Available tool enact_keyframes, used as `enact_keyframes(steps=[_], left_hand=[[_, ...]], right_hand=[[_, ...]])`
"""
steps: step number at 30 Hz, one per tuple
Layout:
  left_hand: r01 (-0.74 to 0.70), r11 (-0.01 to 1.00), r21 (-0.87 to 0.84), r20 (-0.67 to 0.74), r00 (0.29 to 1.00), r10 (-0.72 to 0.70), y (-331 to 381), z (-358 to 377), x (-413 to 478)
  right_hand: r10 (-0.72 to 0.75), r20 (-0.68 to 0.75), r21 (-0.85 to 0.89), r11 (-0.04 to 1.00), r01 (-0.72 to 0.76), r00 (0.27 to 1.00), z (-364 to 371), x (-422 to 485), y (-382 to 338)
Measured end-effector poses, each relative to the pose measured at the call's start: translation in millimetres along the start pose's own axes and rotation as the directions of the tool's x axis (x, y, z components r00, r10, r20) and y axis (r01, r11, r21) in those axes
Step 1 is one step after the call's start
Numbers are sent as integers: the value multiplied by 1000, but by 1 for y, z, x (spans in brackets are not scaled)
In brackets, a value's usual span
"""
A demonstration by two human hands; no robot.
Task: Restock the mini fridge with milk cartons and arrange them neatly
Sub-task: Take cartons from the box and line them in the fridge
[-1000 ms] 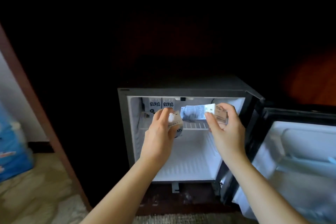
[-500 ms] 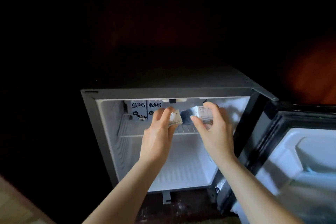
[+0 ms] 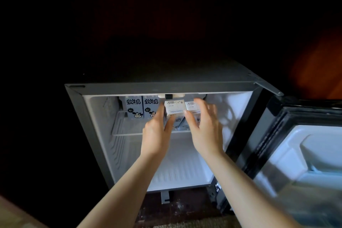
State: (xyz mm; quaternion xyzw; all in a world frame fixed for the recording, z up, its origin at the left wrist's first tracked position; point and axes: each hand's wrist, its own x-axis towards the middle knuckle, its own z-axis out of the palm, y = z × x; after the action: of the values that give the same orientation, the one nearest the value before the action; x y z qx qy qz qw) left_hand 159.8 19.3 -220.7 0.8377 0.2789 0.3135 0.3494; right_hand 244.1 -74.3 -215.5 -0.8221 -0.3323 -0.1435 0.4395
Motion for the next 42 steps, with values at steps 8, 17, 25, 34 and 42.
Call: enact_keyframes(steps=[8, 17, 25, 34, 42], left_hand=[[84, 996, 10, -5, 996, -84, -15, 11, 11], [161, 987, 13, -100, 982, -159, -22, 23, 21], [198, 965, 172, -86, 979, -186, -31, 22, 24], [187, 918, 349, -131, 980, -150, -39, 26, 38], [189, 921, 340, -153, 978, -145, -46, 32, 48]], right_hand=[[33, 41, -11, 999, -32, 999, 13, 5, 2], [253, 91, -98, 965, -244, 963, 29, 15, 20], [252, 117, -160, 960, -232, 961, 39, 12, 30], [257, 85, -213, 948, -234, 963, 47, 23, 35], [248, 71, -174, 957, -232, 966, 65, 29, 55]])
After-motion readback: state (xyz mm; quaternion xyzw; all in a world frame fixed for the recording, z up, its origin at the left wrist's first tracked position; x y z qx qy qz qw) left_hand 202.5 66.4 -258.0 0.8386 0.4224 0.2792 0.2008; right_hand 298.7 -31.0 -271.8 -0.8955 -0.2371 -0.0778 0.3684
